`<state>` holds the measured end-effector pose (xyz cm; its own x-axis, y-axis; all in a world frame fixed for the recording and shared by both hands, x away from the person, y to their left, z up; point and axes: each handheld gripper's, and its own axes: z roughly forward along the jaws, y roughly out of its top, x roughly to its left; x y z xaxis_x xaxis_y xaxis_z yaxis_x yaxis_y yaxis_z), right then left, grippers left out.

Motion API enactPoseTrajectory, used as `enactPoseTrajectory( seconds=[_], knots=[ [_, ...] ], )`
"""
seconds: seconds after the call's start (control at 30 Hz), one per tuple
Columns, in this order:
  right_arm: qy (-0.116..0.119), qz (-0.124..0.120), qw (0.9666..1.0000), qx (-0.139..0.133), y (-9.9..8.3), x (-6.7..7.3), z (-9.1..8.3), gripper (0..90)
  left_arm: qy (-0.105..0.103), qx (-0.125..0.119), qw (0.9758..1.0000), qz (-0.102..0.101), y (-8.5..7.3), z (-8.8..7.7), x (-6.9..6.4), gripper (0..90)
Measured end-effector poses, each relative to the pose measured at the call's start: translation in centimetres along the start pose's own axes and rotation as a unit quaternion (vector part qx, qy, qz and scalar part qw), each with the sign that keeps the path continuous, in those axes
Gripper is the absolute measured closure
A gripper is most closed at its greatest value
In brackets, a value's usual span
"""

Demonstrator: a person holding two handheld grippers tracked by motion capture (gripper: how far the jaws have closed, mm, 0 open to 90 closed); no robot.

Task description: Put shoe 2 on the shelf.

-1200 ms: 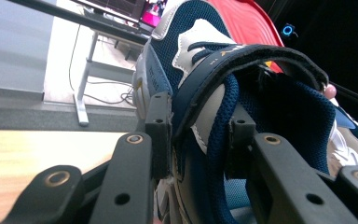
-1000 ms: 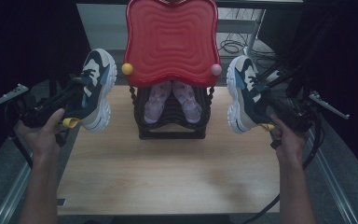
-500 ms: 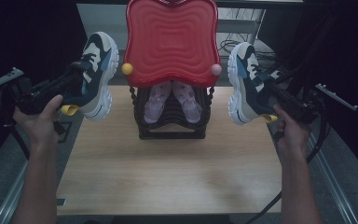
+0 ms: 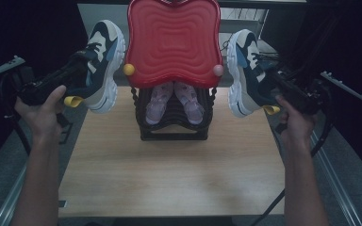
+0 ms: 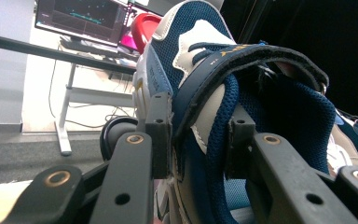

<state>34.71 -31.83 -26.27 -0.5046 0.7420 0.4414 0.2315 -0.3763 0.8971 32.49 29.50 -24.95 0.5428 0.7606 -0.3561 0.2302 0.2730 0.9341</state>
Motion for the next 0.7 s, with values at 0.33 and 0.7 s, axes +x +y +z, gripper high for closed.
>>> enactPoseTrajectory(
  seconds=[0.33,0.7],
  knots=[
    [0.015,-0.006,0.9999,0.000,2.0,2.0,2.0,76.8,-0.015,0.003,0.9998,0.009,1.7,1.9,-1.7,69.0],
    [0.032,0.001,0.9994,0.012,3.3,4.2,5.2,76.8,-0.023,0.005,0.9996,0.016,3.3,4.6,-3.4,69.1]
  ],
)
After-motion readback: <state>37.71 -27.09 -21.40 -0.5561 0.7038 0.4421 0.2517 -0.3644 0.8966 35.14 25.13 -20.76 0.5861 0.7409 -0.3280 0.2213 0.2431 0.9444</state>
